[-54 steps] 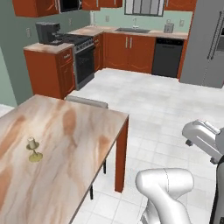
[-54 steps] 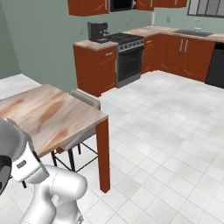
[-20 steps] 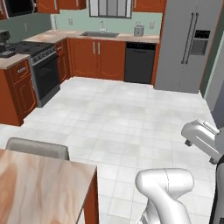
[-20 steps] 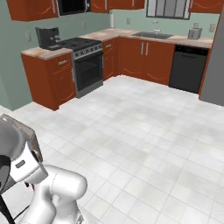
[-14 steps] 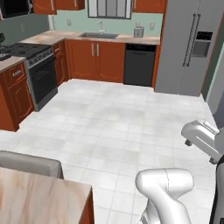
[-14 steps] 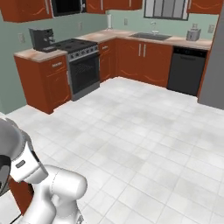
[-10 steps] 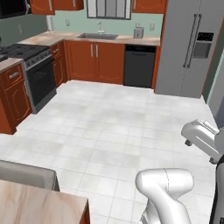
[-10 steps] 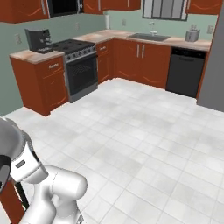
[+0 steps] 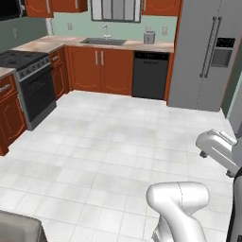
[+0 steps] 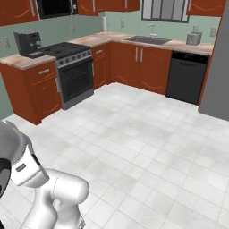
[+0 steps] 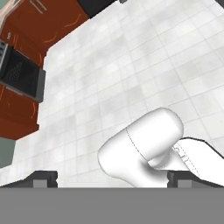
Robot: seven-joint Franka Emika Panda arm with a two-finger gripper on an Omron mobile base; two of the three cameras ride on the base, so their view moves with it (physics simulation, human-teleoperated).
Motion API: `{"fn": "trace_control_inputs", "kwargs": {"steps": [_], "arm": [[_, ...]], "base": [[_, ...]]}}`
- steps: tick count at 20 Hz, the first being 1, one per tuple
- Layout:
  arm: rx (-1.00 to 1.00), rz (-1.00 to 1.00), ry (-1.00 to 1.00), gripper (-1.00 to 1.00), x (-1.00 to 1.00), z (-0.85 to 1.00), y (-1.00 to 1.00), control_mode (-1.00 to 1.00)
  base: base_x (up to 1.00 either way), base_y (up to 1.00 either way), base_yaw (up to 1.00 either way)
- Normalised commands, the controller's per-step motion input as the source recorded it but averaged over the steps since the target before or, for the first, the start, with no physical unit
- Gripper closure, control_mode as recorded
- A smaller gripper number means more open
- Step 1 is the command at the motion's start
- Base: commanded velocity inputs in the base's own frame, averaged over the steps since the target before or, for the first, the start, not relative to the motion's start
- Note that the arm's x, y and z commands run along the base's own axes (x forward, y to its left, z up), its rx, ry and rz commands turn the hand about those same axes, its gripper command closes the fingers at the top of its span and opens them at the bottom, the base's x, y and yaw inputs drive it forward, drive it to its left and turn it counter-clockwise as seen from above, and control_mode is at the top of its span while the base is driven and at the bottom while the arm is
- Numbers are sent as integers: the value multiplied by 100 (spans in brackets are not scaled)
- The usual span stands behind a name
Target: Open the cabinet directly in front. Then move the liquor and the mug to the dining counter with the candle on it.
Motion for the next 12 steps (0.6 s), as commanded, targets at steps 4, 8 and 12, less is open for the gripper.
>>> {"fn": "trace_control_inputs", "kwargs": {"steps": [4, 8, 12], "arm": [[0, 0, 0, -100, 0, 0, 0, 100], [0, 0, 0, -100, 0, 0, 0, 100], [0, 0, 0, -100, 0, 0, 0, 100]], "base": [[59, -9, 4], [59, -6, 5], [63, -3, 6]]}}
